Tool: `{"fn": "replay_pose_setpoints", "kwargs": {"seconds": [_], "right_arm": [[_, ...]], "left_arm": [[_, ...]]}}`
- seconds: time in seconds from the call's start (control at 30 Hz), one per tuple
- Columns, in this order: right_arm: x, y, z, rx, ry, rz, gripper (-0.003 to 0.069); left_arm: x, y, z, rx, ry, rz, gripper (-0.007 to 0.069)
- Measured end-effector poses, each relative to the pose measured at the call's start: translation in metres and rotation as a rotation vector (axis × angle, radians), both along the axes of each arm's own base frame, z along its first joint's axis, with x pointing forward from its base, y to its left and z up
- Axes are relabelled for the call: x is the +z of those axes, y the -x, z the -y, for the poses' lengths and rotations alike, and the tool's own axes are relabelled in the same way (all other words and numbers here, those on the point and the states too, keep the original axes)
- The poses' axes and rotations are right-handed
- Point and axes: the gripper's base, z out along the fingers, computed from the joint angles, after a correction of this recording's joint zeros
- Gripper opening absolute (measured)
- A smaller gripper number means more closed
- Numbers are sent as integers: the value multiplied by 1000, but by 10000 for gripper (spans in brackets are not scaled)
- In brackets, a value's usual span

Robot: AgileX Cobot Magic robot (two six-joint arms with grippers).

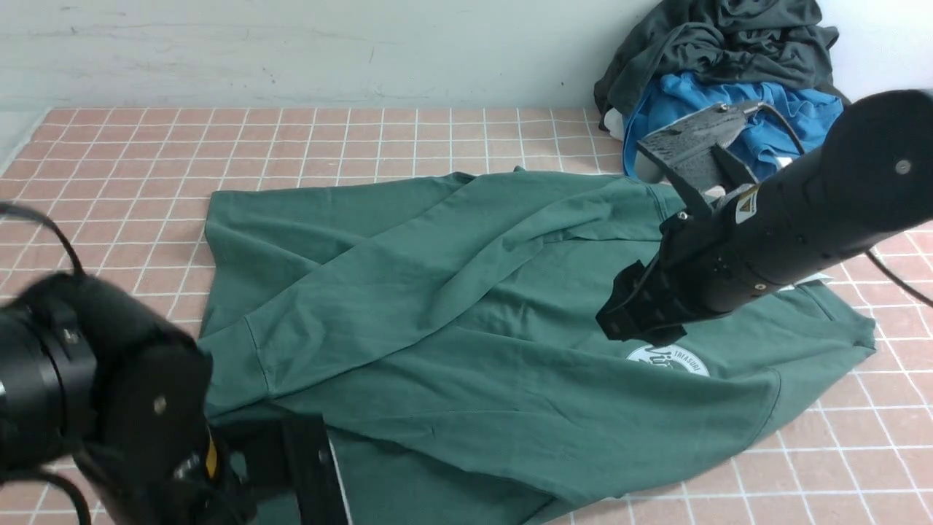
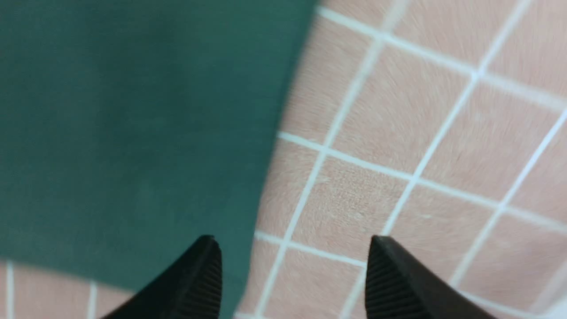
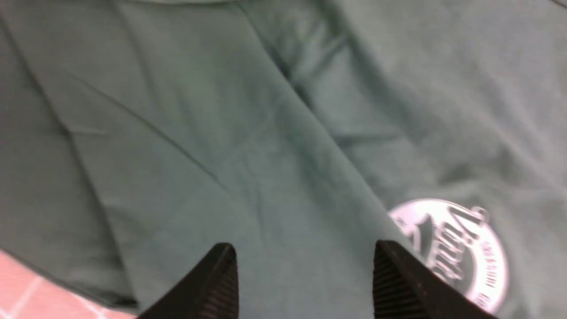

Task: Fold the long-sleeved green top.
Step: Use both arms simultaneously to clamp the lower edge of the clothing fabric

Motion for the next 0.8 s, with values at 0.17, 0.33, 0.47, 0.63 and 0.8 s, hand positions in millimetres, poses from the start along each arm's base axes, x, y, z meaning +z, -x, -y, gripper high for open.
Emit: {"fn": "replay_pose_setpoints", "kwargs": {"seconds": [0.17, 0.33, 0.47, 0.63, 0.8], "right_arm": [[1, 1, -4, 25, -45, -7, 386], [1, 2, -5, 42, -41, -10, 386], [1, 3, -5, 46, -40, -19, 386], [0, 4, -5, 51, -36, -33, 386], [0, 5, -5, 55, -34, -40, 386]], "left_arm": [[-30, 1, -4, -161, -74, 72, 409], [-35, -7, -7, -111, -123, 149, 353], [-34, -9, -8, -33, -126, 175, 265], [-35, -6, -6, 49, -92, 150, 199], [-36, -2, -8, 71, -114, 116, 286]]}}
